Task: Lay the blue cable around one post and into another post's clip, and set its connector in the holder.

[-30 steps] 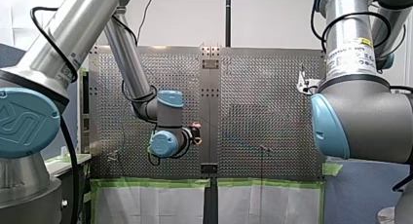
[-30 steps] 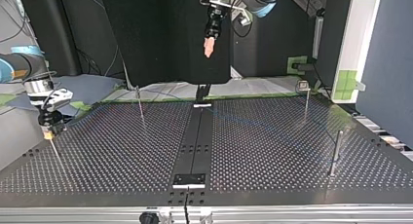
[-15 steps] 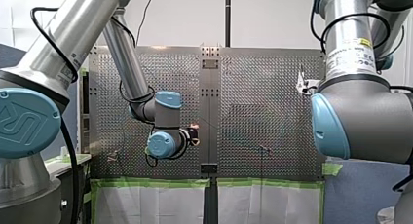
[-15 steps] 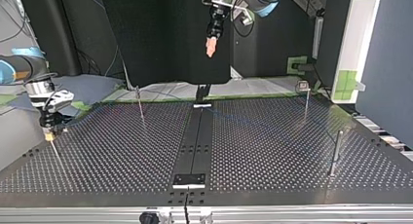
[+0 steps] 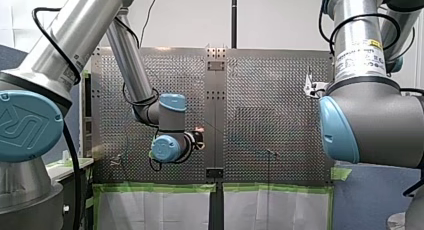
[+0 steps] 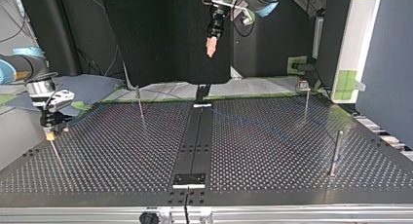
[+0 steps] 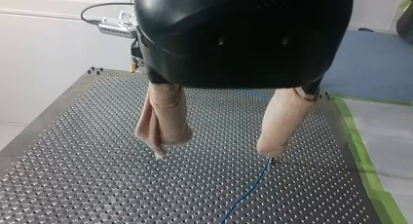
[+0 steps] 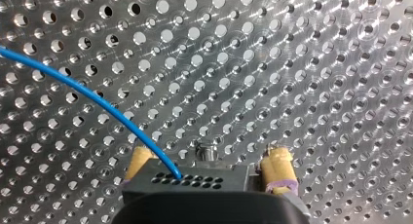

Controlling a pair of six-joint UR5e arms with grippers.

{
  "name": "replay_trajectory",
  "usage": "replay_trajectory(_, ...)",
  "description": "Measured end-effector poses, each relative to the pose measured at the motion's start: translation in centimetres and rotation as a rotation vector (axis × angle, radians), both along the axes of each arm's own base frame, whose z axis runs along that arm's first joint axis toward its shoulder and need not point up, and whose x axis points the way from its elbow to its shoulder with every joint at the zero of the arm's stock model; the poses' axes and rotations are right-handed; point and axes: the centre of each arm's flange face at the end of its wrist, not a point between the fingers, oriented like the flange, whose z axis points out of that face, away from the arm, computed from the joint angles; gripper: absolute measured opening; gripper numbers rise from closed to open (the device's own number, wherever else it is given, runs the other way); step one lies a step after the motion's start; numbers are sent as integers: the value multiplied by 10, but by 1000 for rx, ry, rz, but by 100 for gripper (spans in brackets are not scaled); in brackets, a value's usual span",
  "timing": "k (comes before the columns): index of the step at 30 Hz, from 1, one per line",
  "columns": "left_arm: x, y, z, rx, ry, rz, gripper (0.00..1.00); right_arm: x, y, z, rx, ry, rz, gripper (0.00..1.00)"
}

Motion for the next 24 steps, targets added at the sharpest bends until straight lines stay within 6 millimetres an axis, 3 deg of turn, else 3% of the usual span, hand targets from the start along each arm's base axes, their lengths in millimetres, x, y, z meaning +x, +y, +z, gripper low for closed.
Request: replay_trajectory(24, -1, 1, -1, 4, 10, 0, 100, 0, 0, 0, 0, 0, 0, 98)
